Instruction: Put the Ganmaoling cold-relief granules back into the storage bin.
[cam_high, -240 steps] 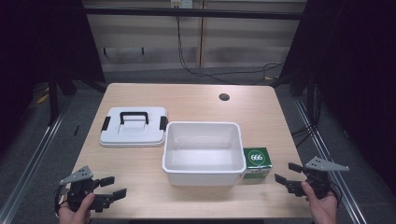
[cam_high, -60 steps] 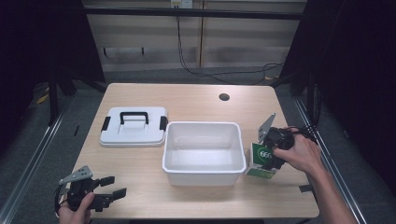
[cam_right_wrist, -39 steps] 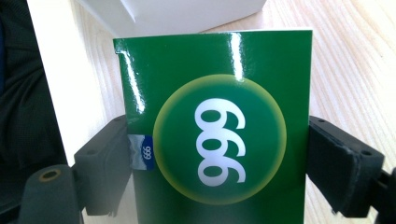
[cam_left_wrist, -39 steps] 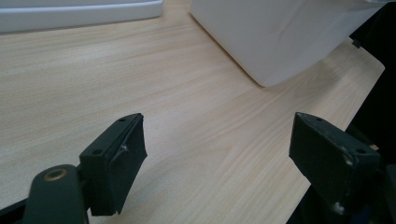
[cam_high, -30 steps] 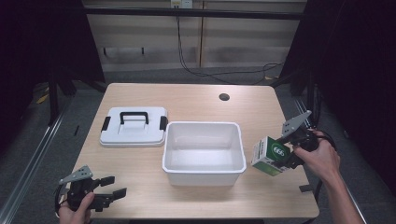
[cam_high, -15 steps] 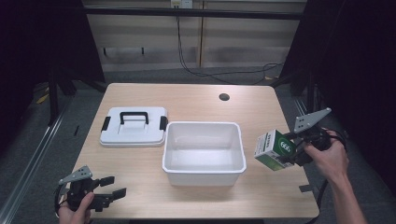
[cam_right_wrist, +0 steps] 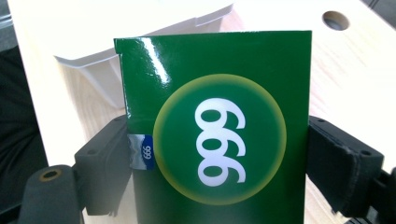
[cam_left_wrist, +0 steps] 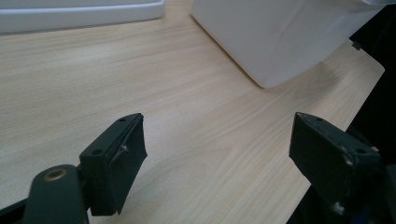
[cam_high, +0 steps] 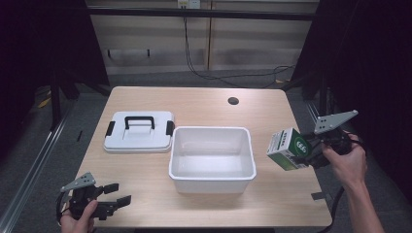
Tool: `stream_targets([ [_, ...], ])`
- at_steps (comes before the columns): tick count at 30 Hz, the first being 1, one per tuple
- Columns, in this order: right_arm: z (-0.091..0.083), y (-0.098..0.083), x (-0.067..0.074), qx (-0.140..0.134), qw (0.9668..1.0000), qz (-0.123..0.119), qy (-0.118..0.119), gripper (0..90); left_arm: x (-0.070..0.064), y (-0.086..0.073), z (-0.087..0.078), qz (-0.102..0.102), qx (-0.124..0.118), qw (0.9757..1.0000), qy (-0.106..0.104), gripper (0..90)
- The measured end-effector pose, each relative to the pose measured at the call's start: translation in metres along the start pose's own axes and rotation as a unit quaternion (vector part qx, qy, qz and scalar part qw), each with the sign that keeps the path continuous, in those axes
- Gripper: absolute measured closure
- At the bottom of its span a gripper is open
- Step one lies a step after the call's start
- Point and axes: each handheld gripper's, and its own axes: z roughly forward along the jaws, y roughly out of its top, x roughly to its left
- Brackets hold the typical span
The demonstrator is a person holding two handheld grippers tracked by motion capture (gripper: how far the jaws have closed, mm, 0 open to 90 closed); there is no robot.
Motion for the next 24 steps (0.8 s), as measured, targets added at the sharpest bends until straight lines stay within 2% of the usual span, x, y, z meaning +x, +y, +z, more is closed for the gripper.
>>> stream_targets([
  [7, -0.008, 0.0, -0.001, -0.036, 0.9993, 0.008, 0.004, 15.8, 0.0, 0.0, 0.0, 0.0, 0.0, 1.0, 0.001, 18.6],
  [13, -0.015, 0.009, -0.001, -0.062, 0.998, 0.008, 0.004, 15.8, 0.0, 0.0, 0.0, 0.0, 0.0, 1.0, 0.001, 18.6],
  [24, -0.017, 0.038, 0.003, -0.085, 0.9962, -0.016, 0.009, 15.8, 0.0, 0.0, 0.0, 0.0, -0.002, 1.0, 0.0, 18.6],
])
